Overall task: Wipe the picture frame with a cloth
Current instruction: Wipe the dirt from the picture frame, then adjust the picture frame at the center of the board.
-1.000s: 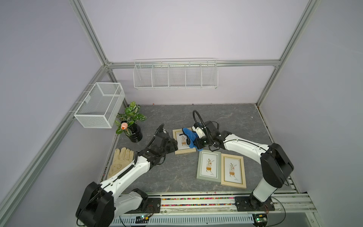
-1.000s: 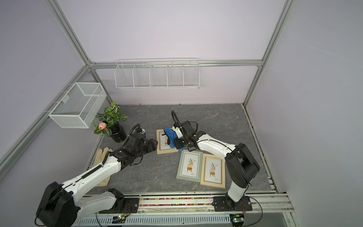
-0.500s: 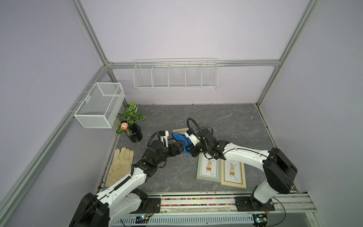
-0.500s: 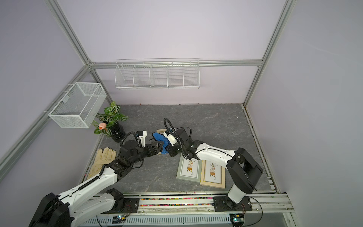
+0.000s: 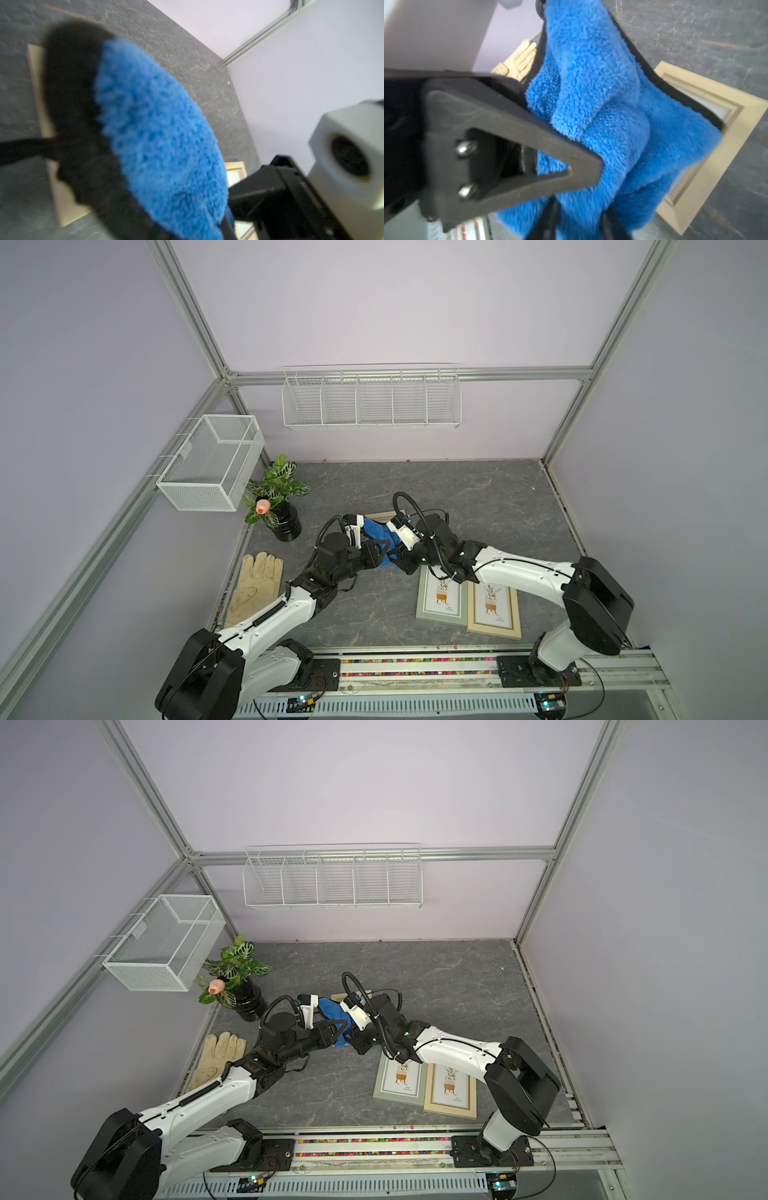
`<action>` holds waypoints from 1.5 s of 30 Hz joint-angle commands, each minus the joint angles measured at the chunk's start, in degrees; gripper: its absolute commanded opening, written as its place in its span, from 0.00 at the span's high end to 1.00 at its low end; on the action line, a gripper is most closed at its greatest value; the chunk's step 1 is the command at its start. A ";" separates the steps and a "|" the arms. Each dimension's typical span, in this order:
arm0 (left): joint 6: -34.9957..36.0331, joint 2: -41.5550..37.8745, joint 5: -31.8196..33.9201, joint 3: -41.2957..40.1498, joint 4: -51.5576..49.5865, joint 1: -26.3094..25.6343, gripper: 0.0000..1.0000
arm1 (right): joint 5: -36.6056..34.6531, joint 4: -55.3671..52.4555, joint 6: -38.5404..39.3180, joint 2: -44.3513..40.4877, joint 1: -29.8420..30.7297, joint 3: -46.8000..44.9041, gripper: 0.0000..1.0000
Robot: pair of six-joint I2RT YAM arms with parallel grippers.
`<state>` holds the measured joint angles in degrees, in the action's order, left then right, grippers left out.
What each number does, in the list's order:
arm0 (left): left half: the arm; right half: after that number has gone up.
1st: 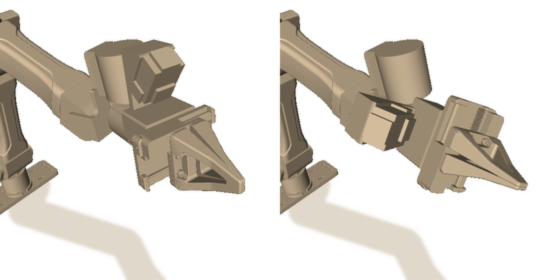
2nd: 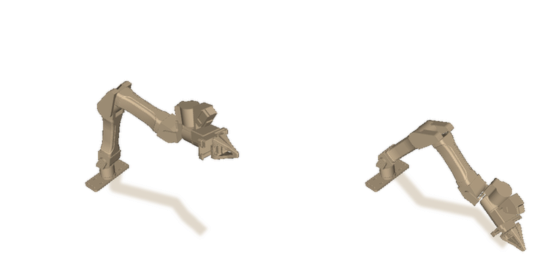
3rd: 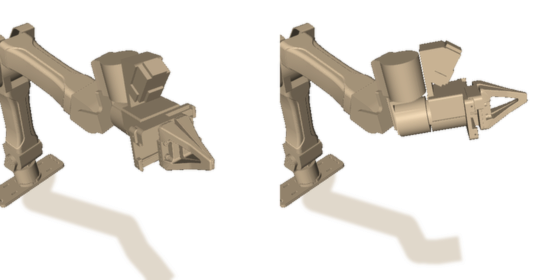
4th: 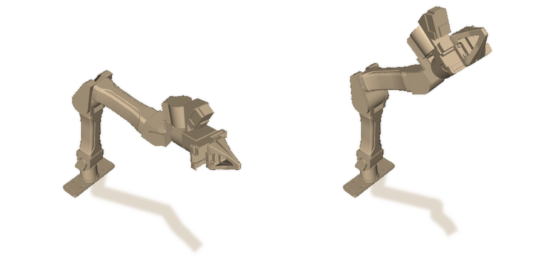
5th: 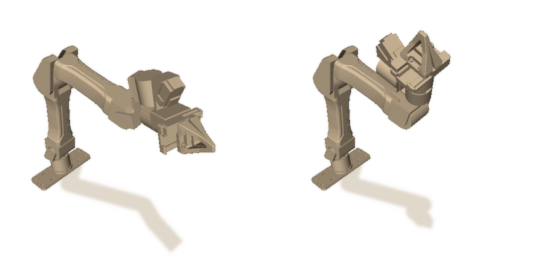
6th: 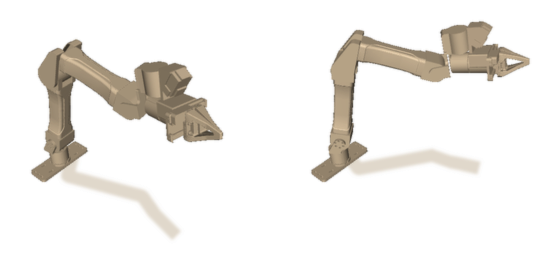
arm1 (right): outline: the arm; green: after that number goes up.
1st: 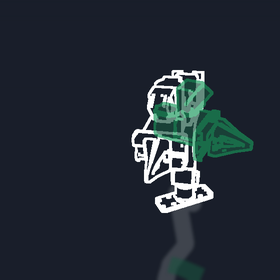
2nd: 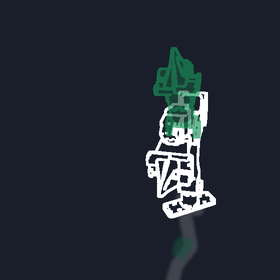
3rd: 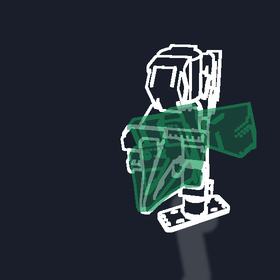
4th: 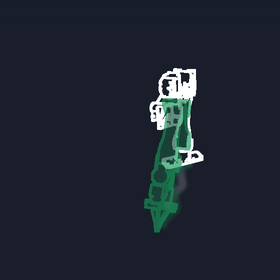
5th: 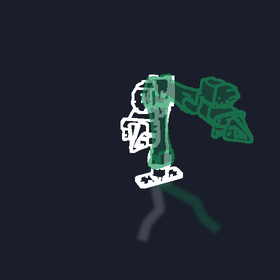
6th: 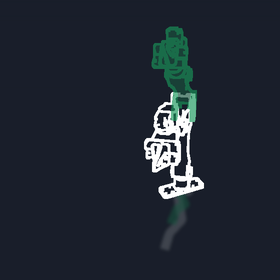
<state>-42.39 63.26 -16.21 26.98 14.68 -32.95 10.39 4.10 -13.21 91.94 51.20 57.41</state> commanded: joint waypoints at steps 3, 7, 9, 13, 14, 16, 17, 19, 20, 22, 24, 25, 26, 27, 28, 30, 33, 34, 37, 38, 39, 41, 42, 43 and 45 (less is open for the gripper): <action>2.47 -5.64 10.25 3.57 -12.75 1.89 1.00 | 1.03 -0.47 -4.34 -2.46 -2.62 0.59 0.35; 5.07 -10.52 20.13 5.47 -23.41 4.42 1.00 | -0.19 -5.89 -6.39 -1.34 -6.08 2.36 0.26; 6.41 -11.75 24.73 7.34 -29.53 4.81 1.00 | -1.77 -9.68 -6.88 0.36 -7.28 4.10 0.24; 7.00 -12.94 32.22 9.35 -36.88 4.79 1.00 | -6.02 -19.56 -8.04 5.88 -8.44 9.57 0.23; 6.62 -12.85 33.75 9.57 -37.83 4.75 1.00 | -7.23 -22.29 -8.15 7.50 -8.48 11.25 0.23; 6.21 -12.33 35.59 9.84 -39.01 4.82 1.00 | -9.44 -26.96 -8.70 11.24 -8.64 14.57 0.23; 6.12 -12.05 36.01 10.00 -39.16 4.82 1.00 | -9.85 -28.48 -8.99 12.54 -8.69 15.79 0.23; 5.62 -11.15 36.94 10.41 -39.76 4.74 1.00 | -9.94 -30.92 -9.55 15.20 -8.84 17.85 0.24; 5.66 -10.76 37.14 10.61 -39.95 4.81 1.00 | -10.16 -31.98 -9.79 16.14 -8.78 18.76 0.24; 5.59 -10.14 37.63 11.02 -40.32 4.82 1.00 | -10.87 -33.93 -10.30 17.86 -8.79 20.37 0.24; 5.74 -9.79 37.84 11.25 -40.43 4.80 1.00 | -11.53 -34.87 -10.43 19.07 -8.82 21.30 0.24; 5.82 -9.61 37.82 11.25 -40.35 4.82 1.00 | -11.75 -35.19 -10.41 19.69 -8.79 21.68 0.24; 5.76 -9.50 37.83 11.25 -40.25 4.83 1.00 | -11.89 -35.42 -10.28 20.38 -8.72 21.92 0.25; 5.83 -9.37 37.68 11.18 -40.05 4.85 1.00 | -12.07 -35.67 -10.18 21.08 -8.66 22.36 0.26; 5.94 -9.19 37.58 11.31 -39.92 4.82 1.00 | -12.28 -35.95 -9.96 21.80 -8.46 22.79 0.27; 5.97 -8.67 37.33 11.47 -39.64 4.83 1.00 | -12.96 -36.37 -9.64 23.01 -8.11 23.69 0.29; 6.01 -7.46 36.79 11.76 -39.18 4.82 1.00 | -13.70 -36.53 -9.51 24.31 -7.70 24.42 0.32; 6.09 -6.90 36.45 11.95 -39.05 4.82 1.00 | -14.24 -36.57 -9.46 24.64 -7.56 24.66 0.33; 6.14 -5.39 35.73 12.50 -38.60 4.87 1.00 | -15.34 -36.75 -9.39 25.59 -7.35 25.42 0.36; 6.09 -4.99 35.40 12.58 -38.30 4.84 1.00 | -15.54 -36.79 -9.25 25.87 -7.36 25.63 0.37; 6.09 -4.50 35.05 12.82 -37.97 4.79 1.00 | -15.87 -36.78 -9.14 26.16 -7.28 25.87 0.37; 6.13 -3.43 34.43 13.30 -37.67 4.79 1.00 | -16.36 -36.84 -9.04 26.86 -7.00 26.34 0.39; 6.10 -2.69 34.29 13.63 -37.54 4.78 1.00 | -16.48 -36.95 -8.94 27.25 -6.86 26.65 0.40; 6.16 -2.06 34.01 14.08 -37.48 4.82 1.00 | -16.62 -37.02 -8.89 27.70 -6.76 26.95 0.40; 6.09 -0.84 33.57 15.01 -37.52 4.81 1.00 | -16.85 -37.10 -8.93 28.33 -6.59 27.46 0.42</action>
<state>-36.77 61.32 17.93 39.27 -24.01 -28.34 -4.27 -31.44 -22.28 117.73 44.16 84.53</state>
